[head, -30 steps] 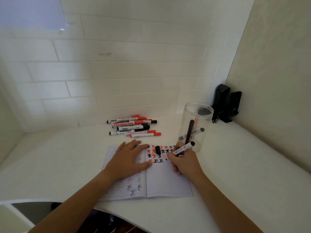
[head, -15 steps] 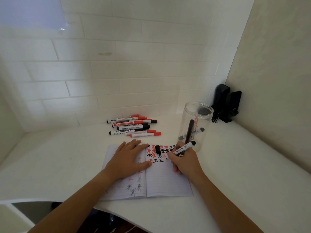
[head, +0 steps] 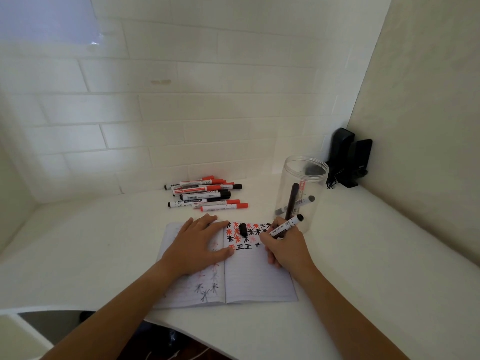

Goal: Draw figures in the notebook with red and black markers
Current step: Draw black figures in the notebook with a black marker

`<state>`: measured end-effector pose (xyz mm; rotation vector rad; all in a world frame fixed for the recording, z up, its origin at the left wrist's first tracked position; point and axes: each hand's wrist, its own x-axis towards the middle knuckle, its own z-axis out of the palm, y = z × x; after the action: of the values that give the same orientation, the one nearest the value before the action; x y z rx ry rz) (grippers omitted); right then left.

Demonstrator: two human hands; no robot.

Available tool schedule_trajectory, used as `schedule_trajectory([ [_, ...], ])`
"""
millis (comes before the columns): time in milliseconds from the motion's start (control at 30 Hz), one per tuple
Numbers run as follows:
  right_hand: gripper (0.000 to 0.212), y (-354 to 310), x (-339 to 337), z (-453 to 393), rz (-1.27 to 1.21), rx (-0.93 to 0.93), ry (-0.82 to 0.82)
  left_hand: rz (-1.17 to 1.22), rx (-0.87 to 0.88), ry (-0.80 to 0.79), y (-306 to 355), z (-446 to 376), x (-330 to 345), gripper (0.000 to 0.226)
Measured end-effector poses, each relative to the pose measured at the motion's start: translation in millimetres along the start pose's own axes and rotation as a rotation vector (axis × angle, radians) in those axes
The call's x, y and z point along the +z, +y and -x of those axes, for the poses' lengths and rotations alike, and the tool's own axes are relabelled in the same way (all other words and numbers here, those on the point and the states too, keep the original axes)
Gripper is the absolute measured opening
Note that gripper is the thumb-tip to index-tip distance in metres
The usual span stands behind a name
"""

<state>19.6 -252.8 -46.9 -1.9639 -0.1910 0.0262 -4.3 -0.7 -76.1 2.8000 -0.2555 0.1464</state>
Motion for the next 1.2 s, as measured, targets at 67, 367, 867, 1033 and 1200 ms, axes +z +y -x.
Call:
schedule_trajectory([
  [67,0.025,0.9,0.3,-0.5,0.001,-0.001,-0.002,-0.001,0.001,0.000,0.1,0.1,0.0,0.095],
  [367,0.024,1.3,0.3,-1.1,0.008,0.014,0.018,0.002,0.000,0.006,-1.0,-1.1,1.2,0.088],
  [867,0.027,0.4,1.2,0.9,0.062,-0.046,-0.041,0.016,-0.002,0.001,-0.6,-0.6,0.6,0.087],
  [1033,0.025,0.2,0.6,2.2,0.057,-0.061,-0.038,0.012,-0.002,-0.002,-1.2,-0.5,0.9,0.091],
  [1200,0.027,-1.3,1.9,2.2,0.059,-0.100,-0.077,0.008,0.002,0.010,-0.8,-0.3,0.9,0.095],
])
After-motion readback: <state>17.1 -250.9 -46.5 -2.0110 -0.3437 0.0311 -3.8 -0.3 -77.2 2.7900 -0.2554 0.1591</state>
